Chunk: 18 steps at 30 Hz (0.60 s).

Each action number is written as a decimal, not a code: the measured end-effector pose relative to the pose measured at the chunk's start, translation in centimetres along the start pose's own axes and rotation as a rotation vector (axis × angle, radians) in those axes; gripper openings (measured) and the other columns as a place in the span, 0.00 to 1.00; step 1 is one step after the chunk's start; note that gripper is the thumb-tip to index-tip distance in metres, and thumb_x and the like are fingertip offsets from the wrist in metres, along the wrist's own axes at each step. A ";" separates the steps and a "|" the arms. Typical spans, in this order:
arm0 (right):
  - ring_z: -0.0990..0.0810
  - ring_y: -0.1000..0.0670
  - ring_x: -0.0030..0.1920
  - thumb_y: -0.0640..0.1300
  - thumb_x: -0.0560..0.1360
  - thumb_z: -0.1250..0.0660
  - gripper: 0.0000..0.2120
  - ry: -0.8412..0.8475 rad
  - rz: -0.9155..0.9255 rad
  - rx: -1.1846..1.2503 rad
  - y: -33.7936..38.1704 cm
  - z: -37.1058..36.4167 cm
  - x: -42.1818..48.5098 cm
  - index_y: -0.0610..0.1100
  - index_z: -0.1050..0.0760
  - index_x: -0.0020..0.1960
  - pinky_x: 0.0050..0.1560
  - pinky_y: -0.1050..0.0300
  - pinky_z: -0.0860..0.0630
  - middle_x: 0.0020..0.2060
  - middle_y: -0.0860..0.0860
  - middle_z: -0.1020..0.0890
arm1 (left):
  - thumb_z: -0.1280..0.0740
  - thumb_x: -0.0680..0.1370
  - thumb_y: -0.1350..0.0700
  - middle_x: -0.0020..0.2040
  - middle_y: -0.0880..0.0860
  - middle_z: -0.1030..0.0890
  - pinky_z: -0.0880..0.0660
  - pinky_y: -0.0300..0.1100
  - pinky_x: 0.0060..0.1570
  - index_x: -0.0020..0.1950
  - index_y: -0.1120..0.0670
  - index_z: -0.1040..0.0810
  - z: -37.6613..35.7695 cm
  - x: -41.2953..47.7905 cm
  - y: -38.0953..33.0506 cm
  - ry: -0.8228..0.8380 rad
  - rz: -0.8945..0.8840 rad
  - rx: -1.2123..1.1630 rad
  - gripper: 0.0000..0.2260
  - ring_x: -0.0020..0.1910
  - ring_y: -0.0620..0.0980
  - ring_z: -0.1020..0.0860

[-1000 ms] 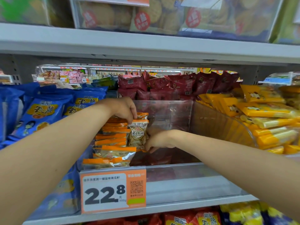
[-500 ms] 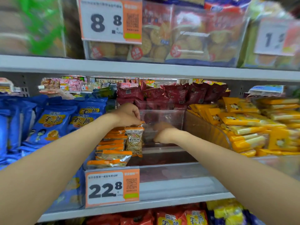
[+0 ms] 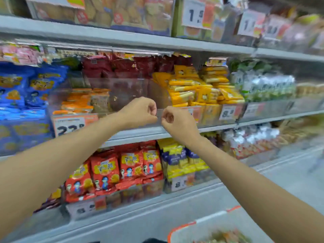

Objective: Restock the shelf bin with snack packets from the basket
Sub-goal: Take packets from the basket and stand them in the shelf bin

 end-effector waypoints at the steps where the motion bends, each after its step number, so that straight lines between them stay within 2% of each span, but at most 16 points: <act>1: 0.21 0.45 0.40 0.42 0.72 0.32 0.02 0.025 -0.043 -0.005 -1.3 0.1 -1.8 0.44 0.22 0.44 0.39 0.48 0.25 0.36 0.50 0.19 | 0.29 0.70 0.60 0.27 0.46 0.27 0.33 0.38 0.32 0.32 0.50 0.29 -2.0 -0.4 -0.7 0.039 -0.003 0.010 0.12 0.25 0.40 0.31; 3: 0.20 0.46 0.41 0.43 0.71 0.32 0.02 0.095 -0.142 -0.013 -4.2 -0.2 -5.6 0.45 0.22 0.43 0.41 0.49 0.24 0.36 0.52 0.19 | 0.29 0.70 0.60 0.28 0.45 0.27 0.32 0.37 0.35 0.31 0.50 0.29 -6.4 -1.2 -1.7 0.106 0.003 0.015 0.12 0.28 0.42 0.30; 5: 0.19 0.47 0.42 0.43 0.70 0.31 0.02 0.163 -0.246 -0.006 -7.2 -0.9 -9.7 0.46 0.21 0.42 0.41 0.50 0.24 0.35 0.52 0.19 | 0.28 0.70 0.59 0.30 0.47 0.26 0.33 0.35 0.32 0.34 0.51 0.26 -11.3 -2.2 -2.4 0.201 0.011 0.014 0.09 0.32 0.45 0.29; 7: 0.19 0.45 0.43 0.43 0.69 0.30 0.03 0.263 -0.357 0.004 -10.3 -2.2 -14.4 0.45 0.20 0.43 0.42 0.50 0.24 0.37 0.49 0.17 | 0.28 0.71 0.59 0.34 0.53 0.22 0.36 0.32 0.30 0.38 0.55 0.22 -16.9 -3.5 -2.8 0.311 0.025 -0.026 0.04 0.34 0.46 0.28; 9: 0.19 0.44 0.43 0.44 0.69 0.30 0.05 0.369 -0.465 0.013 -13.4 -3.8 -19.6 0.45 0.20 0.43 0.43 0.49 0.23 0.38 0.48 0.17 | 0.29 0.72 0.55 0.36 0.57 0.20 0.34 0.35 0.32 0.39 0.58 0.20 -22.6 -4.9 -3.0 0.434 0.040 -0.065 0.06 0.35 0.47 0.28; 11: 0.19 0.45 0.43 0.45 0.68 0.30 0.04 0.458 -0.577 0.043 -16.2 -5.4 -24.8 0.47 0.20 0.43 0.45 0.50 0.22 0.38 0.49 0.18 | 0.30 0.73 0.54 0.32 0.53 0.21 0.32 0.38 0.31 0.36 0.55 0.22 -28.4 -6.8 -2.8 0.595 0.092 -0.110 0.07 0.31 0.46 0.27; 13: 0.19 0.47 0.44 0.43 0.69 0.30 0.05 0.538 -0.693 0.076 -18.8 -6.8 -29.9 0.46 0.19 0.45 0.47 0.53 0.22 0.40 0.49 0.18 | 0.31 0.75 0.57 0.32 0.51 0.21 0.33 0.35 0.27 0.36 0.55 0.22 -33.8 -8.5 -2.8 0.748 0.143 -0.161 0.08 0.30 0.46 0.27; 16: 0.20 0.47 0.45 0.41 0.70 0.28 0.08 0.613 -0.838 0.120 -22.1 -8.8 -37.1 0.42 0.19 0.49 0.45 0.57 0.26 0.42 0.46 0.18 | 0.32 0.77 0.57 0.35 0.53 0.20 0.31 0.33 0.26 0.41 0.59 0.20 -40.2 -10.8 -2.6 0.875 0.243 -0.257 0.07 0.32 0.48 0.25; 18: 0.21 0.47 0.50 0.44 0.71 0.27 0.14 0.696 -0.912 0.121 -24.1 -10.3 -41.7 0.41 0.20 0.55 0.51 0.56 0.25 0.47 0.46 0.19 | 0.33 0.78 0.57 0.39 0.53 0.18 0.28 0.34 0.30 0.45 0.59 0.20 -44.0 -12.5 -1.9 0.952 0.320 -0.308 0.06 0.34 0.46 0.23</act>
Point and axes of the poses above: each hand's wrist, its own x-axis towards the middle knuckle, its own z-axis out of the back of the hand, y = z × x, the point moved 7 cm from there along x, towards the middle knuckle
